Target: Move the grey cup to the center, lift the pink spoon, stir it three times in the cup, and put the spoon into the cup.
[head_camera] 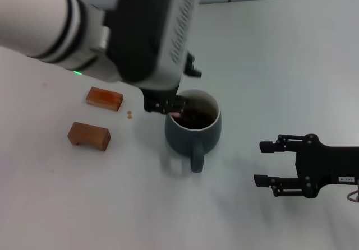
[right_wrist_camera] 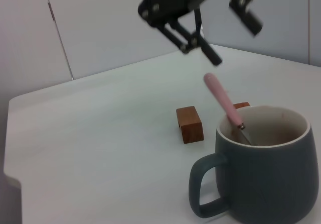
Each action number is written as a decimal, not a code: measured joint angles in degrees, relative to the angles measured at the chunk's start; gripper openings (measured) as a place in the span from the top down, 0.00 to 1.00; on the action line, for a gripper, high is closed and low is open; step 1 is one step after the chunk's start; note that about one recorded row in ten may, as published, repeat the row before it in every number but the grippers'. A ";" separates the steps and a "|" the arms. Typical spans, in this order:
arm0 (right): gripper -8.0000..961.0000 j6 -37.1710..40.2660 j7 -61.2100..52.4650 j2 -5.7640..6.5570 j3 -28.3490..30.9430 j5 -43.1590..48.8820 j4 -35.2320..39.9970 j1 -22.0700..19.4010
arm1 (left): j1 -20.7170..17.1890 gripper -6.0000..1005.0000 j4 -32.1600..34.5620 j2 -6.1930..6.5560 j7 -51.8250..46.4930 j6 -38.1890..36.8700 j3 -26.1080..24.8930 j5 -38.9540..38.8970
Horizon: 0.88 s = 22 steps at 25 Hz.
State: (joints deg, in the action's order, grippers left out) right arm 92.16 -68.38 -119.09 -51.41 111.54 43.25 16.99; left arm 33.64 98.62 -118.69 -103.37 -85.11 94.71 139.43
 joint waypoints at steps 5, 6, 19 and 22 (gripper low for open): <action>0.23 0.05 0.02 0.00 0.00 0.00 0.08 -0.03 | -4.06 0.46 1.56 0.13 3.74 0.79 -7.86 -7.83; 0.23 0.05 0.03 0.00 -0.01 0.00 0.08 -0.03 | -7.20 0.44 2.84 0.14 6.91 1.04 -13.78 -14.00; 0.23 0.07 0.07 -0.08 0.20 -0.46 0.35 -0.20 | -23.77 0.21 -23.32 0.49 32.05 -10.29 -50.25 -51.52; 0.23 0.31 0.04 -0.14 0.45 -0.94 0.45 -0.20 | -24.65 0.17 -32.97 0.55 38.25 -11.45 -51.42 -49.92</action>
State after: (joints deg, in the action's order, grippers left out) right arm 92.47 -68.34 -119.23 -50.96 110.60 43.69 16.79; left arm 8.99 65.65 -118.14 -65.12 -96.56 43.29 89.52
